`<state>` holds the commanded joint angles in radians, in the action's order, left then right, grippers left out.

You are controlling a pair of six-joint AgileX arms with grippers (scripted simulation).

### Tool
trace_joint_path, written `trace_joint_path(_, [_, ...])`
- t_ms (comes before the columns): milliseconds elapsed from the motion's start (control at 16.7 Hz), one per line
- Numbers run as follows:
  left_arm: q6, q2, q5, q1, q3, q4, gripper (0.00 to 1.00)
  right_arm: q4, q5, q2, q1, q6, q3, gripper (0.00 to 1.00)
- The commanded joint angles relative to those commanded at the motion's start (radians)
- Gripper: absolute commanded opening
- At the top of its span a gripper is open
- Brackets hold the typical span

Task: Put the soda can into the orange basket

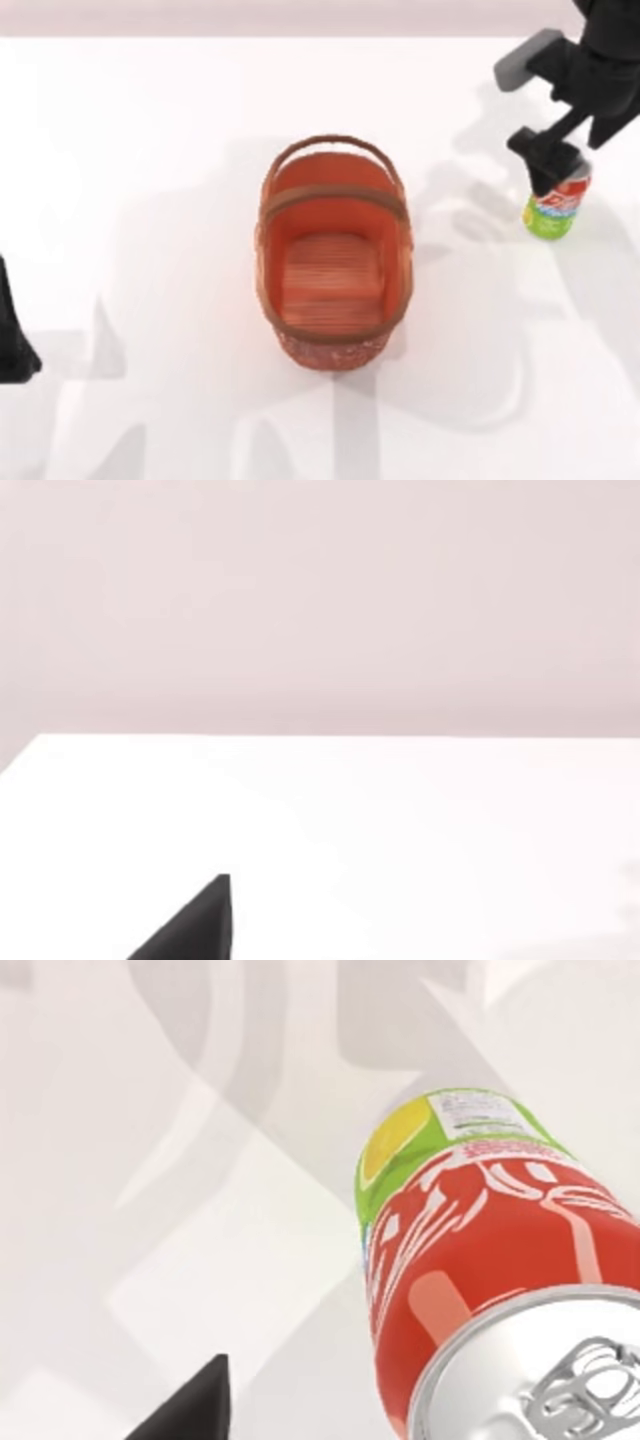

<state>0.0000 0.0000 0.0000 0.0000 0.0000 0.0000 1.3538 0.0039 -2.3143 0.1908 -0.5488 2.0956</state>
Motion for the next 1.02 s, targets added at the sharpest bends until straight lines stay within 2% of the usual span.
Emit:
trace_joint_path(480, [0.000, 0.000, 0.000, 0.000, 0.000, 0.000, 1.00, -0.179, 0.000, -0.017, 0.007, 0.000, -0.162, 1.00])
trace_joint_path(720, [0.000, 0.000, 0.000, 0.000, 0.000, 0.000, 1.00, -0.184, 0.000, -0.018, 0.007, 0.000, -0.167, 1.00])
trace_joint_path(1020, [0.000, 0.000, 0.000, 0.000, 0.000, 0.000, 1.00, -0.184, 0.000, -0.018, 0.007, 0.000, -0.167, 0.62])
